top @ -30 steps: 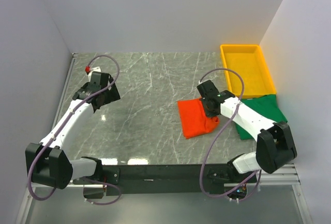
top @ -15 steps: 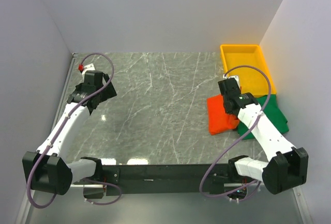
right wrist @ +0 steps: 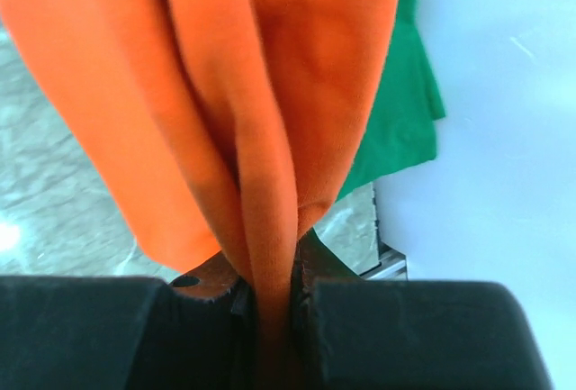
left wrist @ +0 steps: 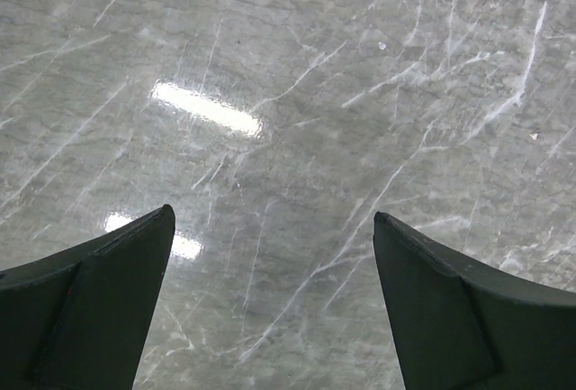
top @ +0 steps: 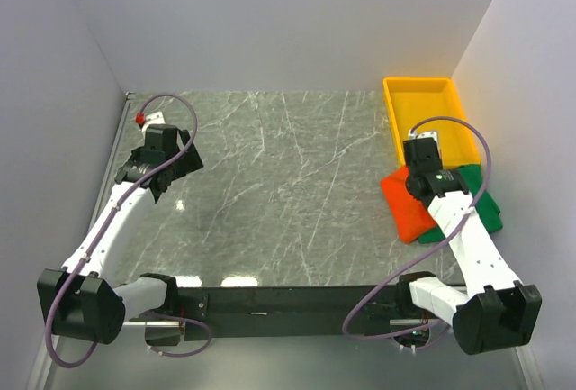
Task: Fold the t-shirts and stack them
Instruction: Neatly place the folded tshirt to the piles
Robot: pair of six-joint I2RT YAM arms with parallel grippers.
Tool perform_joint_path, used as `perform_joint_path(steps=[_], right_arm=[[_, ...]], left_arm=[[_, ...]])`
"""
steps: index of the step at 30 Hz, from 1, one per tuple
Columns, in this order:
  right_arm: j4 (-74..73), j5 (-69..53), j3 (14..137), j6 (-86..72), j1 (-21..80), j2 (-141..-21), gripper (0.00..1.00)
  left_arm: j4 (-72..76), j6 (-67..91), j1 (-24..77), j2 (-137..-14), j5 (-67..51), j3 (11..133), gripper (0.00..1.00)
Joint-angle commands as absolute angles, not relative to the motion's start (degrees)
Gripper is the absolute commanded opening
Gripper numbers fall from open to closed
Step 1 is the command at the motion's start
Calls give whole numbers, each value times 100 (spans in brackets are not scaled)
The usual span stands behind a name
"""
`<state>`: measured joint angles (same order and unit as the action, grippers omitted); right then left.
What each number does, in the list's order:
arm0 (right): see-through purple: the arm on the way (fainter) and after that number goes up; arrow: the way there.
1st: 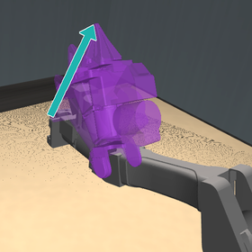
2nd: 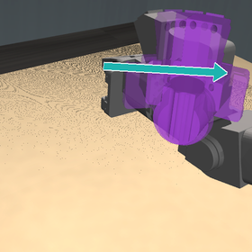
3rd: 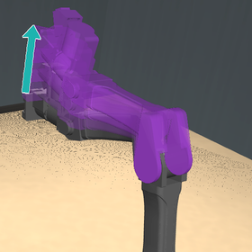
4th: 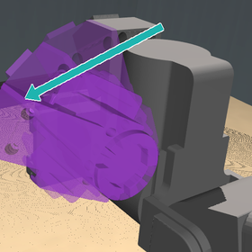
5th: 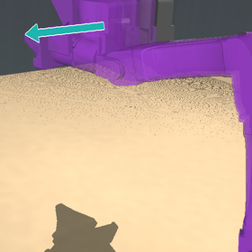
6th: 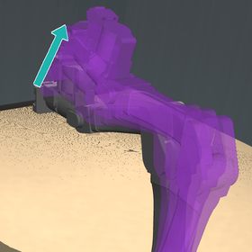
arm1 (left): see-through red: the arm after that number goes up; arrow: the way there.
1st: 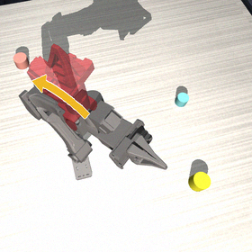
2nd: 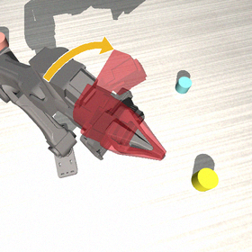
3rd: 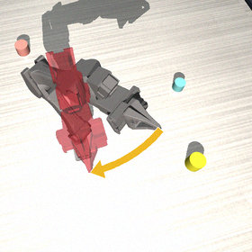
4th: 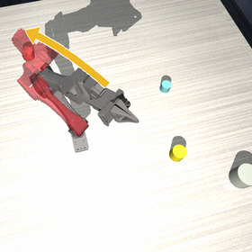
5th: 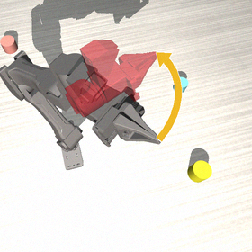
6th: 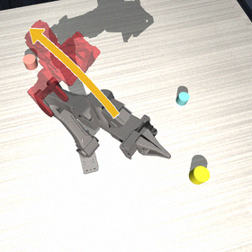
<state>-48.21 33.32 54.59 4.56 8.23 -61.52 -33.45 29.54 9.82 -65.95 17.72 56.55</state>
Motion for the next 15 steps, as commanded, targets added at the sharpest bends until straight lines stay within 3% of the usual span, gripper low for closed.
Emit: perform_joint_path(steps=[1,15], right_arm=[[-4386,3323,5616,808,484,-5968,0],[-3560,2874,5713,1336,-1185,-6389,0]], left_arm=[[-3155,2927,958,-6425,1617,5660,97],[-3120,2936,949,-6390,1529,5599,96]])
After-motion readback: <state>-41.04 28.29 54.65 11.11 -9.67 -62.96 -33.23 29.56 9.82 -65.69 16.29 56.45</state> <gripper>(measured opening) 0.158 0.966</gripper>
